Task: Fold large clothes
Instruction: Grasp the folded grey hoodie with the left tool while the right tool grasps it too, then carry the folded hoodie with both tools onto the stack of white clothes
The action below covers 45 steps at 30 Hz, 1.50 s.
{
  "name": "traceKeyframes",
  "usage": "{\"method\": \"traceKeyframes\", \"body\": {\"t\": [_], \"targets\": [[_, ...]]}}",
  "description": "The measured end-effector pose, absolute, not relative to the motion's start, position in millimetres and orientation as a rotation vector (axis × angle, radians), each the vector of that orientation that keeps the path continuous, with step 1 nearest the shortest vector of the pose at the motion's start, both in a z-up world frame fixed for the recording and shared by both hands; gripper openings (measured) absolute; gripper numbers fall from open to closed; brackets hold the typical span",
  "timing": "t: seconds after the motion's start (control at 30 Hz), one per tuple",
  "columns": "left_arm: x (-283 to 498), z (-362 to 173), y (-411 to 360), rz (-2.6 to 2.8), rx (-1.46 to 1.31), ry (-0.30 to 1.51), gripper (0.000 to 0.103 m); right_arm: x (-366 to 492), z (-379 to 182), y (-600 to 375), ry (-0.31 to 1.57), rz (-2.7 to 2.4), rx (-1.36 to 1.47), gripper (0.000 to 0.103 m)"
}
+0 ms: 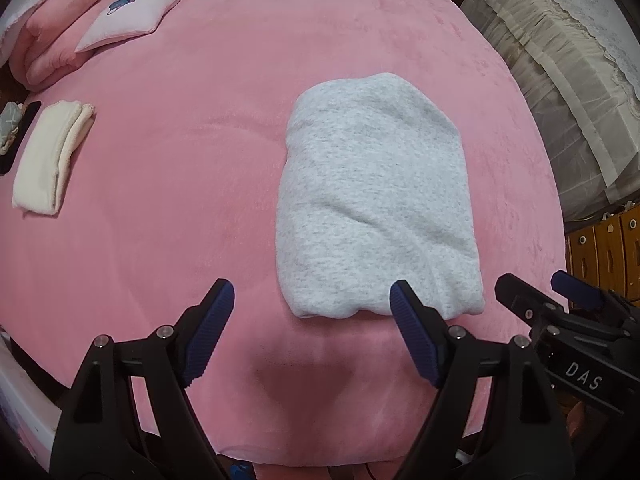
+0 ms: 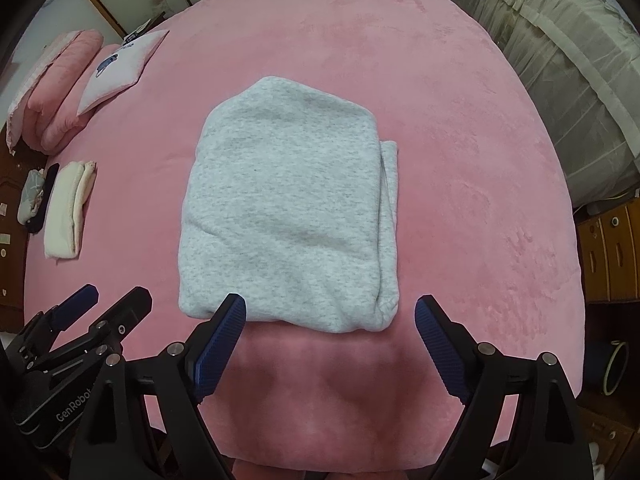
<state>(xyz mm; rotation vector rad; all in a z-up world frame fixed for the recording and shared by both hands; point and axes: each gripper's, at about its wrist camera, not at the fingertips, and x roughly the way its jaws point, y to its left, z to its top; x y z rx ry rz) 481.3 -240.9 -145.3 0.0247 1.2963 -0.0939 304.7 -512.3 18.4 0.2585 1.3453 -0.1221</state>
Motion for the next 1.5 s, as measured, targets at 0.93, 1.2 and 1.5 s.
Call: {"method": "traceKeyframes", "body": {"t": [0.93, 1.2, 1.5], "targets": [[598.3, -332.0, -171.4, -0.543, -0.594, 1.544, 0.103, 365.4, -220.9, -617.4, 1.369, 0.265, 0.777, 0.103], [583.8, -338.6, -169.9, -0.549, -0.654, 1.453, 0.097, 382.9, -224.5, -614.4, 1.314, 0.37, 0.876, 0.073], [537.6, -280.9, -145.3, -0.53, -0.706, 1.233, 0.085, 378.7, -151.7, -573.2, 1.192, 0.418, 0.631, 0.036]]}}
